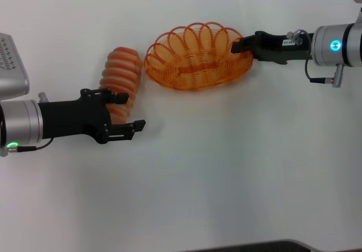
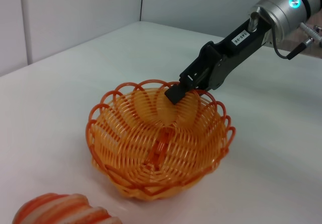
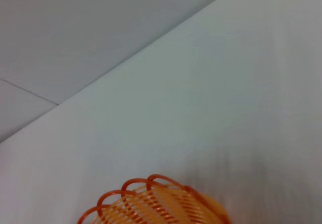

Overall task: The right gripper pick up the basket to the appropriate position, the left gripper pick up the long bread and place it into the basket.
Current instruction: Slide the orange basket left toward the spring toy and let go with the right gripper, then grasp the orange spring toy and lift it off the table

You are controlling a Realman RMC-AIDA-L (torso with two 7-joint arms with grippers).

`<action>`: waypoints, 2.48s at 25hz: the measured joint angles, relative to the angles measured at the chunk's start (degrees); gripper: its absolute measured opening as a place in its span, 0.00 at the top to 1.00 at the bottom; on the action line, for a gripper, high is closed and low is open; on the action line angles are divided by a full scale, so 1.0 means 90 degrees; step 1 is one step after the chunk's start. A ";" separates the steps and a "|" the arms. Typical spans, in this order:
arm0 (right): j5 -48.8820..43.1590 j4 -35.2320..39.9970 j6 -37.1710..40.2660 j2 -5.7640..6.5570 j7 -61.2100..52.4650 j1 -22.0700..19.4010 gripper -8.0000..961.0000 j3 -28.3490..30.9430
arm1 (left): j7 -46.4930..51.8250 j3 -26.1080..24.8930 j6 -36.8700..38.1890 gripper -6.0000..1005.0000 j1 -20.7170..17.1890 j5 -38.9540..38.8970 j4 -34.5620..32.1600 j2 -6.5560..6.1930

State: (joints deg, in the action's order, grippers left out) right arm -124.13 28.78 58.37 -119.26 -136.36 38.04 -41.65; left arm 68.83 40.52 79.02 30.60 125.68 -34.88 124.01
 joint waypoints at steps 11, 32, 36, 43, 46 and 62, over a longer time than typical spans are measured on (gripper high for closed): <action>0.0412 0.0149 0.0232 0.0008 0.0197 -0.0169 0.49 0.0015 | 0.0011 -0.0058 -0.0017 0.24 0.0002 -0.0258 0.0019 0.0000; 0.2644 0.1162 0.1863 0.0199 0.2986 -0.1541 0.04 0.1055 | 0.1042 -0.0474 -0.0041 0.24 -0.0113 -0.1422 0.0042 -0.0022; 0.2791 0.1165 0.2545 0.0219 0.4206 -0.1644 0.04 0.1423 | 0.2408 -0.0452 -0.0285 0.24 -0.0076 -0.1363 -0.0053 -0.0047; 0.2798 0.1130 0.3271 0.0345 0.5264 -0.1829 0.05 0.1584 | 0.5203 -0.0381 -0.0385 0.25 0.0028 -0.0638 -0.0565 -0.0213; 0.2771 0.1113 0.3489 0.0373 0.5583 -0.1861 0.05 0.1584 | 0.6188 -0.0355 -0.0329 0.26 0.0141 -0.0191 -0.0760 -0.0301; 0.2026 0.0977 0.3673 0.0139 0.7310 -0.2005 0.04 0.1497 | 0.9469 0.0875 0.0574 0.27 0.1397 0.2375 -0.2000 -0.0554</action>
State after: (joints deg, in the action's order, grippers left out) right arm -105.89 37.58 91.43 -118.00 -70.56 20.00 -28.18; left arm 154.06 48.40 84.18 43.17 147.06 -52.87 119.03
